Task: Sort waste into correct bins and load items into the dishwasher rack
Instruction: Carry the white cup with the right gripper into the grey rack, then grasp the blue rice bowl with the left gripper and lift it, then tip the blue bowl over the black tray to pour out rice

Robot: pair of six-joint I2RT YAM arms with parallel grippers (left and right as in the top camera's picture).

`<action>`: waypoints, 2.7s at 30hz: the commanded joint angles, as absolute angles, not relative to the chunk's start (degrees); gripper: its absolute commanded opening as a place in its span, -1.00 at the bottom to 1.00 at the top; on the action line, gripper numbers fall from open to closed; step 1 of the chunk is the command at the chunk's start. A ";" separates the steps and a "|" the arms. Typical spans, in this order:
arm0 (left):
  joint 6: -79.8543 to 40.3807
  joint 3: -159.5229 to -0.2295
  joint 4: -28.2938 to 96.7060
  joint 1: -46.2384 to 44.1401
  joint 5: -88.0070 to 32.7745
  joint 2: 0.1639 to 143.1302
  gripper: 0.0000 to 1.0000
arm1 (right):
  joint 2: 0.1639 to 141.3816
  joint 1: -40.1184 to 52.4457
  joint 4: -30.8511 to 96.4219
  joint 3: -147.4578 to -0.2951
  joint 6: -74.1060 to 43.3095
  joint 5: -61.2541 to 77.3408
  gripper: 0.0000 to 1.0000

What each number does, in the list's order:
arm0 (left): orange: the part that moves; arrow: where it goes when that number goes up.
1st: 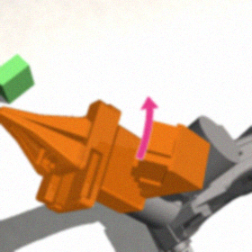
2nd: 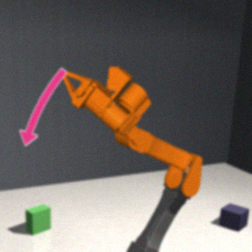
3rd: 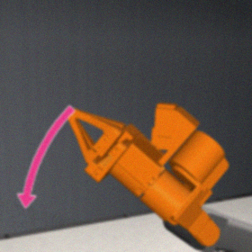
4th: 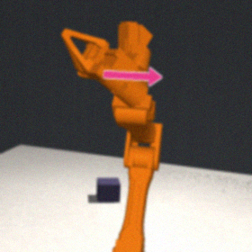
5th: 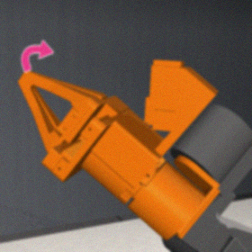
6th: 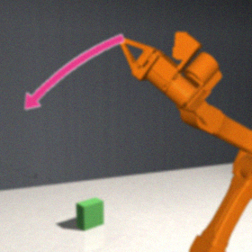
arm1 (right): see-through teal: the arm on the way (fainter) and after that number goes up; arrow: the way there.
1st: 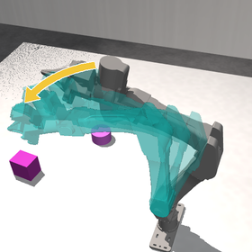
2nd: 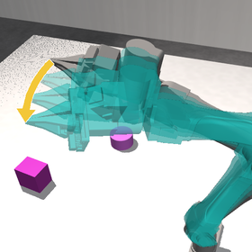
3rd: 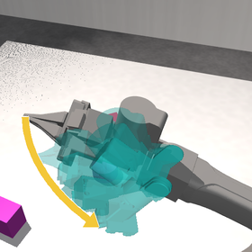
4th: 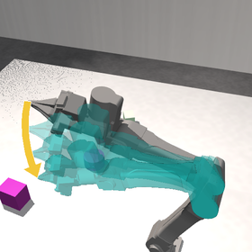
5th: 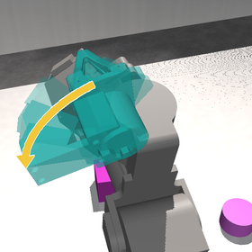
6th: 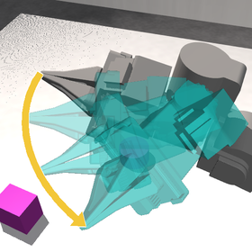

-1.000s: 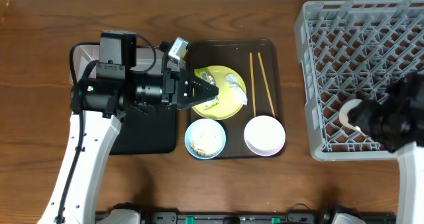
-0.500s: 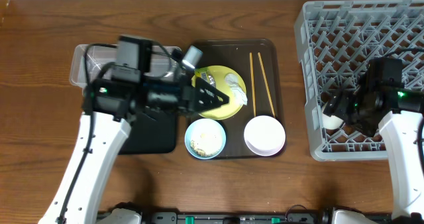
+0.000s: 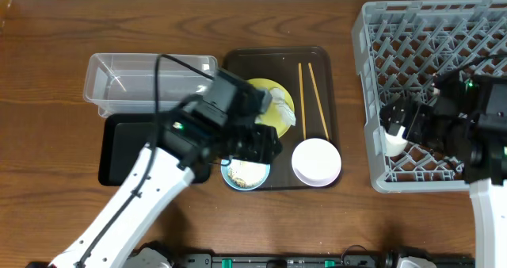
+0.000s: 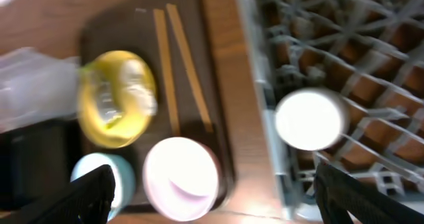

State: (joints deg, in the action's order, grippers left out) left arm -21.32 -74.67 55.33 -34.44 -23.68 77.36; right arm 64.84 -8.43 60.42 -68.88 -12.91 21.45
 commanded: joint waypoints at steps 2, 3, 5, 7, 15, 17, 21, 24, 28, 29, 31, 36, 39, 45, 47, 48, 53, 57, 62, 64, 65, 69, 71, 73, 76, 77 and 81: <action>-25.80 -74.98 55.86 -39.27 -2.96 81.73 0.11 | 62.74 -7.90 60.49 -69.97 -11.05 30.39 0.87; -27.42 -74.91 55.79 -40.12 -2.09 83.26 0.10 | 62.54 -7.88 60.53 -69.97 -11.05 30.96 0.87; -29.54 -74.85 55.68 -41.47 -0.95 86.61 0.02 | 62.46 -7.84 60.64 -69.97 -11.07 31.16 0.87; -31.97 -74.85 55.42 -42.54 0.58 90.26 -0.02 | 62.50 -7.84 60.75 -69.97 -11.07 31.16 0.87; -38.92 -74.78 55.24 -43.38 2.59 101.14 -0.14 | 62.52 -7.84 61.89 -69.95 -11.05 31.09 0.87; -39.38 -74.78 55.02 -43.64 2.59 103.00 -0.17 | 62.52 -7.84 62.00 -69.95 -11.05 31.09 0.87; -39.55 -74.70 52.88 -44.27 0.58 105.73 -0.17 | 62.52 -7.84 61.93 -69.95 -11.05 31.09 0.87; -39.55 -74.70 51.51 -45.28 -1.19 106.91 -0.18 | 62.52 -7.84 61.98 -69.95 -11.05 31.09 0.87; -39.55 -74.28 50.78 -46.30 -0.16 107.11 -0.18 | 62.52 -7.84 62.22 -69.95 -11.03 31.09 0.87; -39.55 -74.04 50.39 -46.33 -0.16 107.11 -0.21 | 62.52 -7.84 62.17 -69.95 -11.03 31.09 0.87; -39.79 -73.17 49.74 -46.33 -0.16 107.11 -0.36 | 62.52 -7.84 62.13 -69.95 -11.05 31.09 0.87; -39.77 -71.31 48.93 -46.33 -0.25 107.11 -0.63 | 62.52 -7.86 62.15 -69.95 -11.05 31.09 0.87; -39.77 -70.65 48.36 -46.61 -0.49 107.11 -0.63 | 62.52 -7.86 62.15 -69.95 -11.05 31.09 0.87; -38.79 -70.13 49.21 -47.35 -0.84 106.65 -0.88 | 62.52 -7.86 62.13 -69.95 -11.07 31.09 0.86; -37.69 -71.22 51.13 -47.18 -0.82 105.36 -0.88 | 62.52 -7.86 62.13 -69.95 -11.07 31.09 0.87; -37.56 -72.16 52.66 -46.96 -0.84 104.12 -0.88 | 62.52 -7.86 62.13 -69.95 -11.07 31.09 0.87; -36.16 -76.31 56.64 -43.77 -3.40 94.52 -0.88 | 62.52 -7.86 62.13 -69.95 -11.07 31.09 0.87; -31.90 -76.38 56.55 -35.90 -12.12 85.01 -0.88 | 62.52 -7.86 62.13 -69.95 -11.07 31.09 0.87; -23.88 -76.31 58.81 -20.84 -27.20 79.55 -0.88 | 62.52 -7.86 62.15 -69.95 -11.07 31.09 0.87; -19.03 -75.96 60.62 -13.74 -35.14 79.40 -0.88 | 62.52 -7.86 62.15 -69.95 -11.07 31.09 0.86; -16.67 -75.50 61.36 -10.50 -38.94 79.57 -0.88 | 62.52 -7.86 62.15 -69.95 -11.07 31.09 0.87; -5.72 -71.13 63.48 1.78 -52.73 81.03 -0.87 | 62.52 -7.86 62.15 -69.95 -11.09 31.09 0.86; 0.12 -67.92 63.59 7.31 -59.18 81.95 -0.88 | 62.52 -7.86 62.13 -69.95 -11.09 31.09 0.87; 5.13 -65.49 63.61 12.08 -65.78 82.98 -0.88 | 62.52 -7.86 62.13 -69.95 -11.09 31.07 0.87; 11.27 -62.67 63.61 17.98 -73.58 84.53 -0.88 | 62.52 -7.86 62.13 -69.95 -11.09 31.09 0.86; 13.50 -61.80 63.59 19.79 -75.79 85.10 -0.88 | 62.52 -7.86 62.15 -69.95 -11.09 31.07 0.86; 18.81 -59.22 63.57 24.69 -81.23 87.48 -0.88 | 62.52 -7.86 62.13 -69.95 -11.09 31.07 0.86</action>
